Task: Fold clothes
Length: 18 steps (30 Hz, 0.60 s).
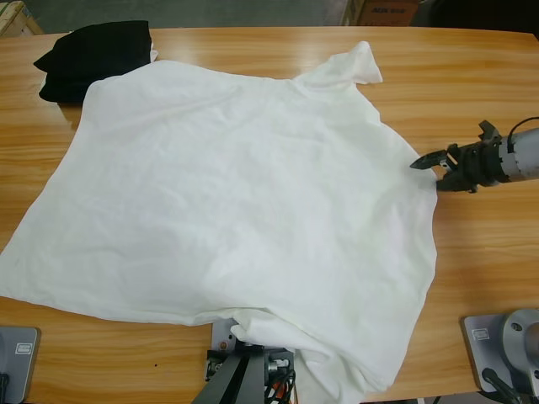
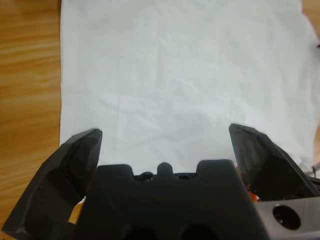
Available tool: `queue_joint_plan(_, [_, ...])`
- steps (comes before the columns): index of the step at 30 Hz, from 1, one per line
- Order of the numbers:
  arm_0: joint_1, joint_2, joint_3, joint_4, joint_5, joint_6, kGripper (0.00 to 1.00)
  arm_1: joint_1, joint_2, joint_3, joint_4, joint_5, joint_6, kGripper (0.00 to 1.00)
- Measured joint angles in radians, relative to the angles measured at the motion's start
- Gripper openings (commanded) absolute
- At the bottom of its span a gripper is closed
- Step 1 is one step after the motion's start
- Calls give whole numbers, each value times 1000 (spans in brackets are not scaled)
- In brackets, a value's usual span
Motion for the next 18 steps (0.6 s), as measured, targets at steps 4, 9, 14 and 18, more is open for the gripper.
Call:
queue_joint_plan(4, [-2, 0, 0, 0, 0, 0, 1000, -2, 19, 3, -24, 16, -7, 0])
queue_joint_plan(9, [-2, 0, 0, -9, 0, 0, 1000, -2, 37, 3, -26, 30, -10, 0])
queue_joint_plan(14, [-2, 1, 0, -12, 0, 0, 1000, -2, 54, -12, -23, 45, -72, 0])
queue_joint_plan(18, [-2, 1, 0, -13, 0, 0, 1000, -2, 87, -106, -16, 51, -126, 0])
